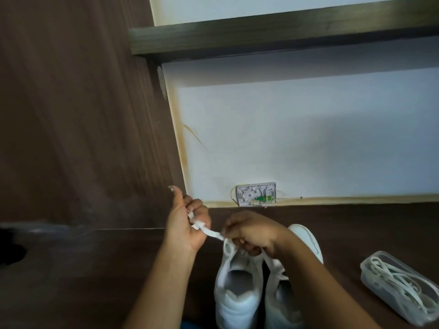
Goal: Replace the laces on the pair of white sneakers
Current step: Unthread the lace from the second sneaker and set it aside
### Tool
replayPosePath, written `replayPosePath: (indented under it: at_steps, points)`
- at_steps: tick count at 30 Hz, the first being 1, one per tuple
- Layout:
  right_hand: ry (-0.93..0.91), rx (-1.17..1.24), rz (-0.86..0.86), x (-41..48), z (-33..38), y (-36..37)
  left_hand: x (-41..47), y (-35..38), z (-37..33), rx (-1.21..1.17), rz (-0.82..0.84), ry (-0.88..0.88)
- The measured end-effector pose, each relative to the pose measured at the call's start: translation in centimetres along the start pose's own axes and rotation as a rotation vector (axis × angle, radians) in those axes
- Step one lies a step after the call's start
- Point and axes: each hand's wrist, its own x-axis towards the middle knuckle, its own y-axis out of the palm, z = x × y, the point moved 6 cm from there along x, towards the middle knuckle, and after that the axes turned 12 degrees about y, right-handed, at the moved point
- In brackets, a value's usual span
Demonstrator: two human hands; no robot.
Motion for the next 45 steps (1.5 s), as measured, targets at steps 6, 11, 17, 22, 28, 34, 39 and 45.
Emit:
replayPosePath:
  at_steps: [6, 11, 17, 22, 28, 34, 39, 45]
  points:
    - [-0.208, 0.564, -0.025, -0.7, 3.1, -2.0, -1.3, 0.1, 0.8, 1.261, 0.42, 0.216]
    - [-0.081, 0.484, -0.019, 0.4, 2.3, -0.2, 0.0, -1.7, -1.3, 0.626, 0.115, 0.176]
    - [0.024, 0.223, 0.082, 1.7, 1.3, 3.8, 0.6, -2.1, -3.5, -0.111, 0.008, 0.08]
    - [-0.096, 0.489, 0.053, 0.6, 3.2, 2.0, -0.1, -1.7, -4.5, 0.591, 0.167, 0.26]
    - [-0.25, 0.508, -0.128, -0.3, 5.3, 0.6, -0.5, -2.0, -3.2, 0.919, 0.19, 0.264]
    - [-0.038, 0.003, 0.05, 1.3, 3.0, 5.6, 0.5, -3.4, -5.6, 0.143, 0.047, 0.08]
    - [-0.249, 0.667, 0.099, 1.1, 6.0, 4.1, -0.3, -4.0, -4.4, 1.057, 0.149, 0.174]
    - [-0.009, -0.001, 0.133, 2.1, 3.4, 7.5, 1.6, -6.0, -5.9, 0.212, -0.059, 0.056]
